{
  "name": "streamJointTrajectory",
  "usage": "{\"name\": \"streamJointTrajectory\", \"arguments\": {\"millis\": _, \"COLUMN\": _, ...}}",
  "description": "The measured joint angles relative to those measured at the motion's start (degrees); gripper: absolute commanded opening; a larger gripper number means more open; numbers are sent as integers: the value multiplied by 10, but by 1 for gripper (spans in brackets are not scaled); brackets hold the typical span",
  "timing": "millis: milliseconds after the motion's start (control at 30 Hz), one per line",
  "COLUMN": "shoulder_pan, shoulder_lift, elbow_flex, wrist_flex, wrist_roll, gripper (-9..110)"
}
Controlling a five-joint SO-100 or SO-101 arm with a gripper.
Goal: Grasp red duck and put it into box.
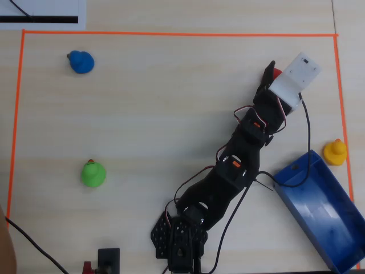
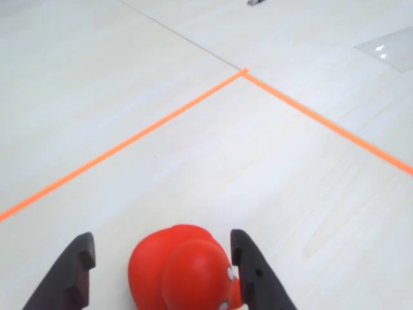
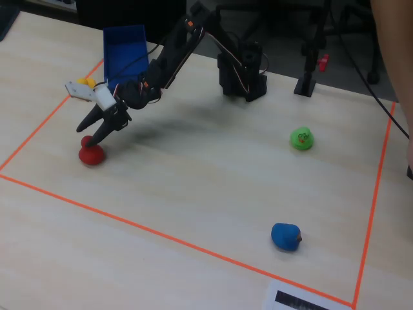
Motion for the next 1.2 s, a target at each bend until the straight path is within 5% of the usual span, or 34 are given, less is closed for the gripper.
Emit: {"name": "streamJointTrajectory", "arguments": {"millis": 1200, "shoulder_pan": 5, "shoulder_lift": -38, "elbow_flex": -18, "wrist_flex": 29, "wrist_roll": -101, "gripper": 20}}
